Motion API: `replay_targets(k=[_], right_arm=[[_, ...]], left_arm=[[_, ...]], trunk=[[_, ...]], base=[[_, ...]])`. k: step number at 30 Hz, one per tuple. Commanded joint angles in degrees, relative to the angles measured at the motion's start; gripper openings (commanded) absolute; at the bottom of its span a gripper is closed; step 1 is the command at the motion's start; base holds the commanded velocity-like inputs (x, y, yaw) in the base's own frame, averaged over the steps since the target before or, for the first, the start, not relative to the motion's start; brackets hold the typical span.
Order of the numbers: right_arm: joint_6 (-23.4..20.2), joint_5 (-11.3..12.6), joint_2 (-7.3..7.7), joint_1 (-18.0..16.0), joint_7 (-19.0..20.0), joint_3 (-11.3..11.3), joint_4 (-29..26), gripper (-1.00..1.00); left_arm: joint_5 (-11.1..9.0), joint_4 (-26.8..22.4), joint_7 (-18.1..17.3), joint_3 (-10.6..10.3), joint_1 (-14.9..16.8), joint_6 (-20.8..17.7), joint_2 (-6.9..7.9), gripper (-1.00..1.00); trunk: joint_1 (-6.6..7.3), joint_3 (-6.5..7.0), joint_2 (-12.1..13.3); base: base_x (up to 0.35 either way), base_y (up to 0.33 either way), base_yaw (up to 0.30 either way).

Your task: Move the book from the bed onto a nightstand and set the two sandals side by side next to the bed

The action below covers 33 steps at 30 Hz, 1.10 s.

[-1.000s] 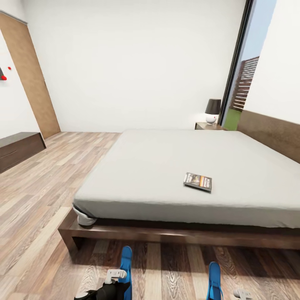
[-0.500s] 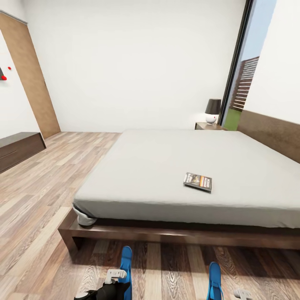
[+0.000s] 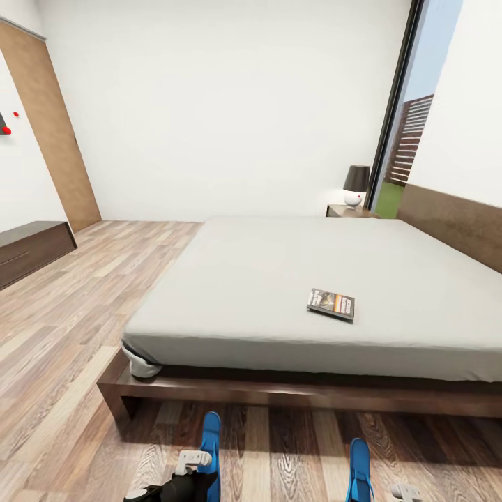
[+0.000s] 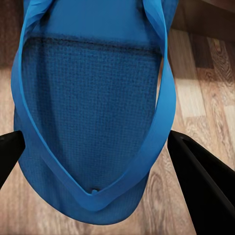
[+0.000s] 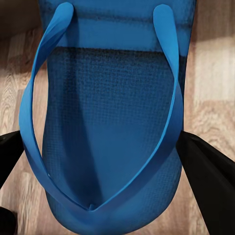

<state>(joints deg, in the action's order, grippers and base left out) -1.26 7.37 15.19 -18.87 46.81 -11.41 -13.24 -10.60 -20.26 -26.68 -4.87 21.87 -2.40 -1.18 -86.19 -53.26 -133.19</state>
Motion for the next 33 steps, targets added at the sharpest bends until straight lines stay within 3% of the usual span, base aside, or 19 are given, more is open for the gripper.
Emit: replay_targets(k=[1,6,9,12,13,16,18,21,29,33], right_arm=[[-0.1,0.5,0.02,0.0,0.2,0.1,0.1,-1.00],[-0.1,0.5,0.15,0.0,0.1,0.0,0.1,-1.00],[-0.2,0.5,0.36,0.0,0.1,0.0,0.1,-1.00],[-0.2,0.5,0.49,0.0,0.2,0.0,0.1,-1.00],[-0.2,0.5,0.52,0.0,0.2,0.0,0.1,-1.00],[-0.2,0.5,0.54,0.0,0.2,-0.1,0.0,-1.00],[-0.2,0.5,0.54,0.0,0.2,-0.1,0.0,-1.00],[-0.2,0.5,0.55,0.0,0.2,0.0,0.0,-1.00],[-0.2,0.5,0.55,0.0,0.3,-0.1,0.0,-1.00],[-0.2,0.5,0.55,0.0,0.4,0.0,0.0,-1.00]], left_arm=[[-0.6,0.0,0.0,-0.3,0.0,-0.2,0.04,-1.00],[-0.5,0.0,0.4,-0.1,0.0,-0.3,0.12,-1.00],[-0.5,-0.1,4.4,0.1,0.0,-0.5,0.30,-1.00],[-0.4,-0.5,17.3,0.1,0.2,-0.7,0.34,-1.00],[-0.4,-0.6,23.3,0.0,0.4,-0.8,0.26,-1.00],[-0.1,-0.9,33.2,-0.1,0.8,-0.9,0.31,-1.00],[0.0,-1.6,35.8,-0.1,0.9,-1.0,0.45,-1.00],[0.1,-2.8,38.2,-0.1,1.3,-1.9,0.95,-1.00],[0.1,-2.9,38.5,-0.2,1.7,-4.0,1.63,-1.00],[-0.1,-3.0,37.3,-0.1,1.7,-4.1,3.30,-1.00]], trunk=[[0.01,-0.05,0.0],[0.01,-0.05,0.0],[0.01,-0.05,0.0],[0.01,-0.05,0.0],[0.01,-0.05,0.0],[0.01,-0.05,0.0],[0.01,-0.05,0.0],[0.01,-0.05,0.0],[0.01,-0.05,0.0],[0.01,-0.05,0.0]], base=[[0.000,0.000,0.000],[0.000,0.000,0.000],[0.000,0.000,0.000],[0.000,0.000,0.000],[0.000,0.000,0.000],[0.000,0.000,0.000],[0.000,0.000,0.000],[0.000,0.000,0.000],[0.000,0.000,0.000],[0.000,0.000,0.000]])
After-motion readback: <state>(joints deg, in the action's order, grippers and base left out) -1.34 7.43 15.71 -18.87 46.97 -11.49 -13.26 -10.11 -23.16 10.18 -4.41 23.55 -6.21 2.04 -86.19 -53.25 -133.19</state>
